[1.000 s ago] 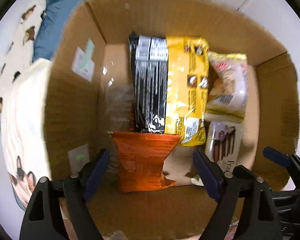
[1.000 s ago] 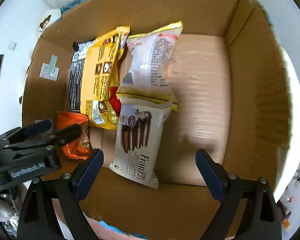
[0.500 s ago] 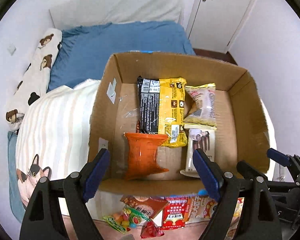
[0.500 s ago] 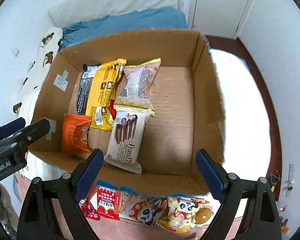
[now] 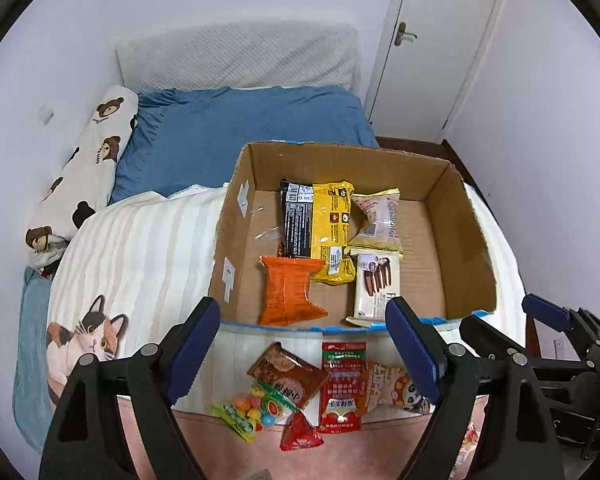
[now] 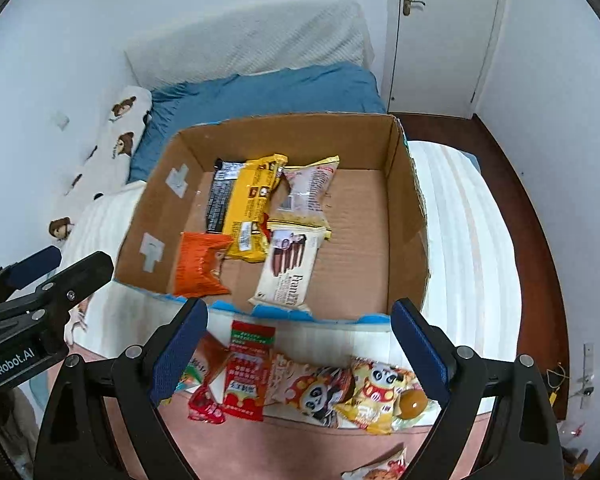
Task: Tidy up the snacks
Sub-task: 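Withdraw both tools from the box toward the remaining snacks, then grasp the cookie packet with the right tool while the left tool grasps the green candy bag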
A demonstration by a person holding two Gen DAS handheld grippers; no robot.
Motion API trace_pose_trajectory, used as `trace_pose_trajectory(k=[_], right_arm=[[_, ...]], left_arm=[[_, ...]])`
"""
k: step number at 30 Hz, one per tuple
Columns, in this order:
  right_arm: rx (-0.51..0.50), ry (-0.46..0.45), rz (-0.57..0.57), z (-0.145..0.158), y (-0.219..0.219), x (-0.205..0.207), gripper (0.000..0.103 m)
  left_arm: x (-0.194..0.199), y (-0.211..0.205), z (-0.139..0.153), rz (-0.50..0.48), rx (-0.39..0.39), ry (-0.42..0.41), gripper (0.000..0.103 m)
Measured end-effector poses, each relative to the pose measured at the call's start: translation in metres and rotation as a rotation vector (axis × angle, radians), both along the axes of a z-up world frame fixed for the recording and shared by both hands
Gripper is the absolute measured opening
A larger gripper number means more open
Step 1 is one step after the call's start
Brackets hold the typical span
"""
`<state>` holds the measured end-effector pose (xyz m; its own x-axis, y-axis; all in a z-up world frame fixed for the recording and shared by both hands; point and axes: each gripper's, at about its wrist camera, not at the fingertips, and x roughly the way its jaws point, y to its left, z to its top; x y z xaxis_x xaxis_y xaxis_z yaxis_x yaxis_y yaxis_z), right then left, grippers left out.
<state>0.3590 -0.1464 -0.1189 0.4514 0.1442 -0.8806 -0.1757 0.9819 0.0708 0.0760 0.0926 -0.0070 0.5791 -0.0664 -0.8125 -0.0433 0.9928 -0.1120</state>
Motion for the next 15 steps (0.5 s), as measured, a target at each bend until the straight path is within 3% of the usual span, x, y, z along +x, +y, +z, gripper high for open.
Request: trace_pose_trajectory(k=[4, 7, 11, 15], right_arm=[[0.029, 0.007, -0.004, 0.001, -0.005, -0.022, 0.095], [0.081, 0.072, -0.032, -0.015, -0.019, -0.039, 0.095], [0.125, 0.172, -0.119, -0.053, -0.048, -0.056, 0.095], [0.176, 0.291, -0.282, -0.1, -0.096, -0.078, 0.095]], left_arm=[[-0.019, 0.001, -0.002, 0.011, 0.004, -0.002, 0.085], [-0.033, 0.004, -0.017, 0.03, 0.006, 0.03, 0.085], [-0.047, 0.008, -0.062, 0.064, -0.011, 0.147, 0.085], [-0.056, 0.016, -0.115, 0.104, -0.064, 0.278, 0.085]])
